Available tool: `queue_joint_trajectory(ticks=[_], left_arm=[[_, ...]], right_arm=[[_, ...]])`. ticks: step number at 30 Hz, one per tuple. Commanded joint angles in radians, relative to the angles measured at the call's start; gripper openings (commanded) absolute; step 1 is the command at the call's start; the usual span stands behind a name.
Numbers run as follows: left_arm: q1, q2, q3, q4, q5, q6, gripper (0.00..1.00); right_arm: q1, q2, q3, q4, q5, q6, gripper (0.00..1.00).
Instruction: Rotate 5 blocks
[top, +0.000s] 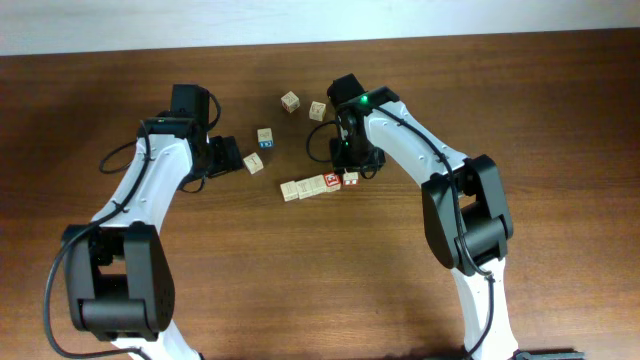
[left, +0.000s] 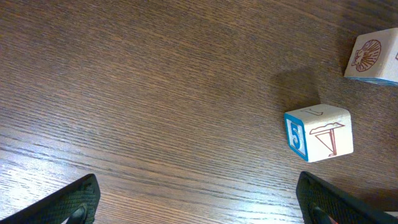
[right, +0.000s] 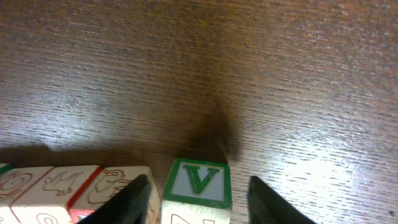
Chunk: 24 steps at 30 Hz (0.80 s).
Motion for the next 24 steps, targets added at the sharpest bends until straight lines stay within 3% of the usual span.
queue_joint_trajectory(ticks=[1,13,19,24], left_arm=[[0.002,0.005,0.019,-0.001,0.003,-0.013,0.99],[0.002,0.005,0.018,-0.001,0.003,-0.013,0.99],[0.002,0.005,0.018,-0.001,0.003,-0.013,0.99],[0.002,0.005,0.018,-0.001,0.003,-0.013,0.99]], right_arm=[[0.000,0.001,0.003,-0.007,0.009,-0.006,0.54],[-0.015,0.000,0.154,-0.069,0.016,-0.020,0.60],[-0.071,0.000,0.273,-0.200,0.016,-0.020,0.59],[-0.159,0.002,0.266,-0.263,-0.076,-0.020,0.58]])
